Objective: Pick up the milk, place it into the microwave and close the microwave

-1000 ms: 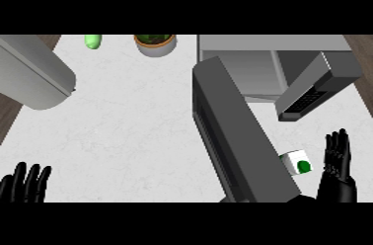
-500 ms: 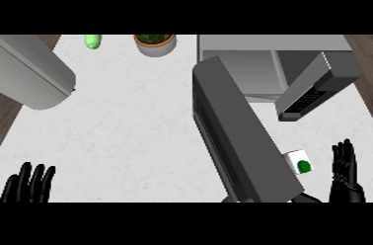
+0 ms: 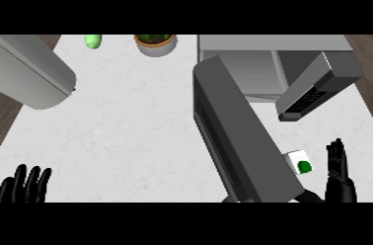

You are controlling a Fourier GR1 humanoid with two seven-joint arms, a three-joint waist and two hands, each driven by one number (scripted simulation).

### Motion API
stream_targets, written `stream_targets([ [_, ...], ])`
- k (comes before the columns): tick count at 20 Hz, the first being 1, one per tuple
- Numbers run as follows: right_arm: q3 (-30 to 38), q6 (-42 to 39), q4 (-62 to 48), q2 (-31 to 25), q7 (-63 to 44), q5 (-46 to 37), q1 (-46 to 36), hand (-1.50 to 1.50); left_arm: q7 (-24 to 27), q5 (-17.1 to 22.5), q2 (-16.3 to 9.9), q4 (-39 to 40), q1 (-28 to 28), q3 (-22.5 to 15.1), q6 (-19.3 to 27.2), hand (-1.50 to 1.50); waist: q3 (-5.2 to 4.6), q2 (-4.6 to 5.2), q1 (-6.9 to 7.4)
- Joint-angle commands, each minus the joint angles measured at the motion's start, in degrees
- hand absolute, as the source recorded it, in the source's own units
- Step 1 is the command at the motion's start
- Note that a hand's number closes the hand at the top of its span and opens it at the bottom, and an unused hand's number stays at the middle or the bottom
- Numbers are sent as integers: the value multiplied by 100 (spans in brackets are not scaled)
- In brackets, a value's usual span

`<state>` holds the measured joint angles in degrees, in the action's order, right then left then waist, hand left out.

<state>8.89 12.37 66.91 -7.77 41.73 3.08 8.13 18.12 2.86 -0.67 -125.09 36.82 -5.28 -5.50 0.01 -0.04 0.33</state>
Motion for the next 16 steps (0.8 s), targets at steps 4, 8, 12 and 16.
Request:
stream_targets([
  [4, 482, -455, -1643, -333, 658, 186, -702, -150, -494, 422, -248, -212, -274, 521, -75, -150, 5, 9, 16],
  [8, 278, -435, -2009, -100, 680, 48, -998, -150, -334, 165, -60, -299, -65, 213, -50, -150, 3, 3, 15],
  [12, 367, -793, -2440, -135, 1086, 168, -1008, -150, -90, 164, -44, -300, 270, 144, -164, -150, 2, 1, 14],
  [16, 654, -1246, -3628, -414, 1558, 284, -1615, -150, -138, 564, -219, 75, -277, 625, -243, -150, 6, 13, 21],
])
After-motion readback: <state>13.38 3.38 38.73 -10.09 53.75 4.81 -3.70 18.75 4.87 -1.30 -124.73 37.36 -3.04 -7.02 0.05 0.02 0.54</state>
